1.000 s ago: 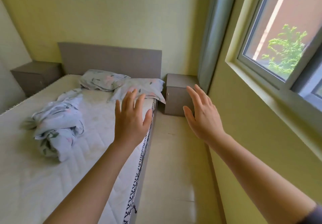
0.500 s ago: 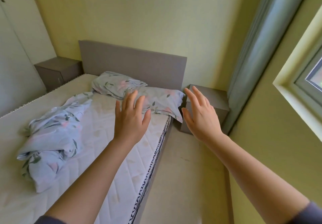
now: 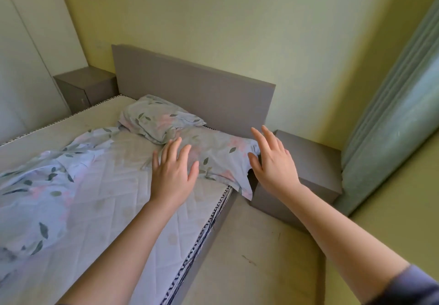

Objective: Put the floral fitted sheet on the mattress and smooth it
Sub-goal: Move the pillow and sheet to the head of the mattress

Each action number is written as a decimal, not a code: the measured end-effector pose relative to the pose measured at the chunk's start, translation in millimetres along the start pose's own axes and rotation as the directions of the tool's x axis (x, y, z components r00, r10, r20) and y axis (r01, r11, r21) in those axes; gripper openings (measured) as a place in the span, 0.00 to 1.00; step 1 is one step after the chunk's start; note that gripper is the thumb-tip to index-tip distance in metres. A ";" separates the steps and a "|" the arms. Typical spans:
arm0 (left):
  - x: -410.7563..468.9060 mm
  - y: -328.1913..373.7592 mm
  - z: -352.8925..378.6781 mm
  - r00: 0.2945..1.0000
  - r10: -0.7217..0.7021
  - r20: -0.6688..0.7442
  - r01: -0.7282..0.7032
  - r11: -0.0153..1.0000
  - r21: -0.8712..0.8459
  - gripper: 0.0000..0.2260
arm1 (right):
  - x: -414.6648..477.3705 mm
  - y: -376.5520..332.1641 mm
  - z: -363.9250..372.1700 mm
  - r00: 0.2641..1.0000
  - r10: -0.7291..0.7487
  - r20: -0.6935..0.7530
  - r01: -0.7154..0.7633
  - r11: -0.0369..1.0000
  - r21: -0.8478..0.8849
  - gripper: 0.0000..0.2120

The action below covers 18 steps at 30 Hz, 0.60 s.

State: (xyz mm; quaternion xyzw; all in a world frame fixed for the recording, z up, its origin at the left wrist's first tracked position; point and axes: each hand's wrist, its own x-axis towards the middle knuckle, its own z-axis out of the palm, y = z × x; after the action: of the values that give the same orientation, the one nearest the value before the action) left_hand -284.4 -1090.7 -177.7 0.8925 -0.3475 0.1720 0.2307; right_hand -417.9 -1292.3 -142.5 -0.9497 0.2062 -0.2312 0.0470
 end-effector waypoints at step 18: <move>276.3 -72.1 297.7 0.884 -0.382 0.271 0.351 0.923 0.156 0.20 | 354.1 147.6 300.7 0.877 -0.240 0.417 0.245 0.969 0.041 0.26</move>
State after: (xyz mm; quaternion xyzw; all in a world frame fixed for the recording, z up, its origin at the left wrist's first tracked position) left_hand 2.9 -1351.2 -318.0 0.9682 -0.1938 0.0074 0.1581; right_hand -48.5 -1574.9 -288.3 -0.9956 0.0723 -0.0246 0.0548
